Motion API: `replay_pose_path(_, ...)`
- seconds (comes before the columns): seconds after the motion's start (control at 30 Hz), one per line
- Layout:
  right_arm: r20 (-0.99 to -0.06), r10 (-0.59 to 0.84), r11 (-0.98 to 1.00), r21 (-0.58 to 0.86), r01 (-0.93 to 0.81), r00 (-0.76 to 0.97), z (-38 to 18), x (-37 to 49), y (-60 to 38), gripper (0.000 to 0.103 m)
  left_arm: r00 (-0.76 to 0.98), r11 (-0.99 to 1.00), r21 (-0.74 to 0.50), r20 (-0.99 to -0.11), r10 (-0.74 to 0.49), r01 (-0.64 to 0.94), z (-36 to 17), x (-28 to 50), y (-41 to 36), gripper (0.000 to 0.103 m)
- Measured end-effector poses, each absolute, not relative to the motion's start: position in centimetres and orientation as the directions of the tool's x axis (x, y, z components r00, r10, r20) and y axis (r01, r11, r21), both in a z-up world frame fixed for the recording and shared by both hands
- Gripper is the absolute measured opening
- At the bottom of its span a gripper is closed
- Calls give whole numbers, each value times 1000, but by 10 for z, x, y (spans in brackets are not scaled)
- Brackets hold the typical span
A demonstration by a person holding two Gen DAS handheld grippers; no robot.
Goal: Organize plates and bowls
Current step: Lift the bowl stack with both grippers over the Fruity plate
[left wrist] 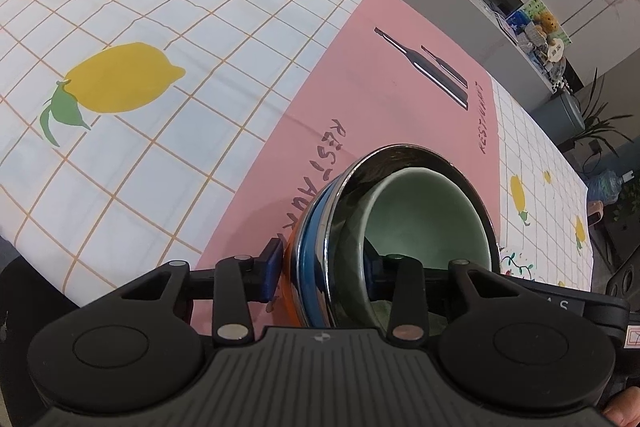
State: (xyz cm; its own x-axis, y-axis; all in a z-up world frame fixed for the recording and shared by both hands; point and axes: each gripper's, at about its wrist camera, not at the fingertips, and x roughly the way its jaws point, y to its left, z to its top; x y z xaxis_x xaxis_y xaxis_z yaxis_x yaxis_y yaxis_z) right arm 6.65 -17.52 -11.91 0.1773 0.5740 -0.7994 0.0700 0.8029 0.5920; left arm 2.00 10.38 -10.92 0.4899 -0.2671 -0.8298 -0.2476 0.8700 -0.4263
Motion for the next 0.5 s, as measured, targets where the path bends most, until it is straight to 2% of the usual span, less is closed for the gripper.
replay_pose_path(0.5, -794, 577, 804, 593, 38, 194, -108, 62, -184, 48, 505, 870, -426, -823, -260, -248, -97, 15, 94, 42)
